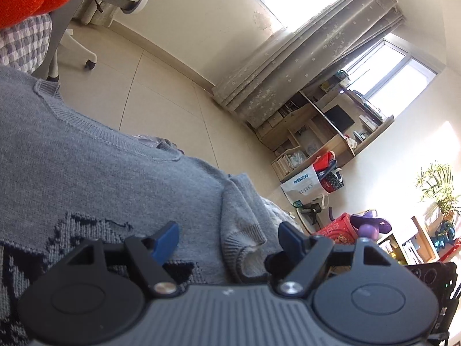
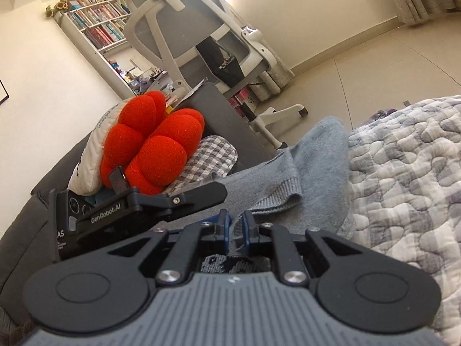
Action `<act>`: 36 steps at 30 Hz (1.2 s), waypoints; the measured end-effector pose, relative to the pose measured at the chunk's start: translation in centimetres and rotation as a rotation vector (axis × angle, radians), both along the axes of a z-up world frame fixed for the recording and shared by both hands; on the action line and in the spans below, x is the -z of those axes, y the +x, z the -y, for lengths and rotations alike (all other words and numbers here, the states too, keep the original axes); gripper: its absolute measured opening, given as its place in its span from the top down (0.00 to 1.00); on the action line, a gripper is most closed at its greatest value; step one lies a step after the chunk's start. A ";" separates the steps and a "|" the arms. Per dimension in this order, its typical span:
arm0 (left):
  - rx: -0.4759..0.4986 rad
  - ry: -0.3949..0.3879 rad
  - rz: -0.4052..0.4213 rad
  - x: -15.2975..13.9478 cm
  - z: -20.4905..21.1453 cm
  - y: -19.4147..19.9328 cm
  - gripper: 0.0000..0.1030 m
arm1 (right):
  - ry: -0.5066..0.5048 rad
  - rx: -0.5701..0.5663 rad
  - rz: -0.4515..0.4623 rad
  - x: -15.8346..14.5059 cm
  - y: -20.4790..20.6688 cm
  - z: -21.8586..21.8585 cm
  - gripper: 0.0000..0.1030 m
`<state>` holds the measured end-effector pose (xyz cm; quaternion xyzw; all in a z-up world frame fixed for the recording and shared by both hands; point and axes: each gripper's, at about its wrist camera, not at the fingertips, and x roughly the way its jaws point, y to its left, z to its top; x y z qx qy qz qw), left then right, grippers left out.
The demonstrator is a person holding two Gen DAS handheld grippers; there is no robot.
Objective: Fold clothes
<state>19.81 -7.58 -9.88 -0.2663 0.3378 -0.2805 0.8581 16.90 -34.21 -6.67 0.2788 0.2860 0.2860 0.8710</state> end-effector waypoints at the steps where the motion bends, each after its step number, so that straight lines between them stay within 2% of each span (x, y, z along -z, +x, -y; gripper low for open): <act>1: 0.011 0.034 0.019 -0.2 0.3 -0.1 0.26 | 0.018 0.027 -0.009 0.0 0.2 0.7 0.85; 4: 0.063 0.187 0.086 -1.2 1.9 -0.4 0.27 | 0.078 0.081 -0.055 0.3 0.8 2.6 0.84; 7: 0.105 0.296 0.135 -1.8 3.4 -0.6 0.27 | 0.062 0.081 -0.058 0.1 1.0 3.5 0.84; 9: 0.131 0.361 0.165 -2.1 4.3 -0.6 0.27 | 0.027 0.045 -0.047 -0.3 1.0 3.6 0.84; 12: 0.106 0.409 0.163 -2.0 4.9 0.0 0.38 | -0.045 -0.023 -0.021 -1.1 0.5 3.2 0.84; 15: 0.085 0.457 0.187 -2.1 5.6 0.3 0.46 | -0.184 -0.024 0.012 -2.2 -0.6 2.4 0.83; 16: 0.082 0.474 0.198 -2.1 5.8 0.3 0.51 | -0.224 -0.028 0.019 -2.4 -0.9 2.0 0.81; 17: 0.078 0.478 0.203 -2.2 5.7 0.4 0.58 | -0.264 -0.035 0.024 -2.6 -1.4 1.6 0.78; 18: 0.072 0.473 0.204 -2.3 5.6 0.5 0.62 | -0.312 -0.046 0.036 -2.8 -2.0 1.0 0.68; 19: 0.062 0.462 0.199 -2.3 5.3 0.6 0.71 | -0.367 -0.053 0.059 -2.8 -2.7 0.5 0.61; 20: 0.049 0.443 0.188 -2.3 4.9 0.8 0.81 | -0.424 -0.055 0.086 -2.8 -3.6 0.0 0.61; 22: 0.017 0.398 0.162 -2.1 4.0 1.2 0.93 | -0.541 -0.057 0.134 -2.5 -5.5 -0.8 0.61; 26: -0.034 0.297 0.117 -1.8 2.7 1.7 0.95 | -0.710 -0.044 0.208 -1.4 -8.9 -1.5 0.61; 29: -0.053 0.267 0.107 -1.8 2.2 1.6 0.95 | -0.776 -0.047 0.226 -0.7 -10.3 -1.7 0.63; 35: -0.091 0.238 0.120 -2.8 1.3 1.5 0.95 | -0.835 -0.048 0.252 0.2 -11.3 -3.0 0.80; 36: -0.098 0.236 0.121 -2.9 1.2 1.5 0.95 | -0.838 -0.048 0.257 0.3 -11.3 -3.3 0.86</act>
